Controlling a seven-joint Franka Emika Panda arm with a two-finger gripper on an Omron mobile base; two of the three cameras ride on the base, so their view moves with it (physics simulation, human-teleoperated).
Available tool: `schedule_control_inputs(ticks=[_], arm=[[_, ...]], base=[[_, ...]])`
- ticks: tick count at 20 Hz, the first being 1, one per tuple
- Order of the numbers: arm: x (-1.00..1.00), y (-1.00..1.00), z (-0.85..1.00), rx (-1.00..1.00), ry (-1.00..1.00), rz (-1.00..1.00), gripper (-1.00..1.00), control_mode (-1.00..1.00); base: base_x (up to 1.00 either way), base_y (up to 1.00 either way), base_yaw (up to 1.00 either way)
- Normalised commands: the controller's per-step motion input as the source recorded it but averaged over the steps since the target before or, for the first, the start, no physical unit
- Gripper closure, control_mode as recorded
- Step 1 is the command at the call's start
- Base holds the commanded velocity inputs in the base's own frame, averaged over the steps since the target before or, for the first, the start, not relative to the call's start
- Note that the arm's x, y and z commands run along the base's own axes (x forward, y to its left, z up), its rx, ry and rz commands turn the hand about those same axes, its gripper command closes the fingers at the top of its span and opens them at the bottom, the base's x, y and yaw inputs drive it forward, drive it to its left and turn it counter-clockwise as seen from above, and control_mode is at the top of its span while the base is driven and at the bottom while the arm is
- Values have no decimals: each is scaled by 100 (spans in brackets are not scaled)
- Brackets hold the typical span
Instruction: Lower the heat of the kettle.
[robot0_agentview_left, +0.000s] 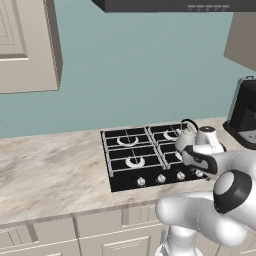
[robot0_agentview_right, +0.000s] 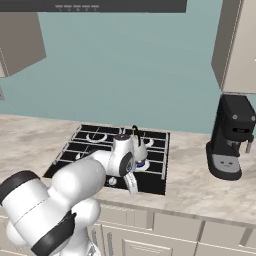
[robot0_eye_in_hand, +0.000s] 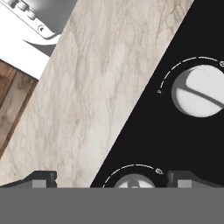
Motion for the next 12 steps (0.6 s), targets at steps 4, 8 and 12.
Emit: schedule_control_inputs(ticks=[4, 8, 12], arm=[[3, -1, -4, 2, 0, 0, -100, -100], [3, -2, -1, 1, 0, 0, -100, -100], [8, -5, -1, 1, 0, 0, -100, -100]], base=[[0, 0, 0], [0, 0, 0], [0, 0, 0]])
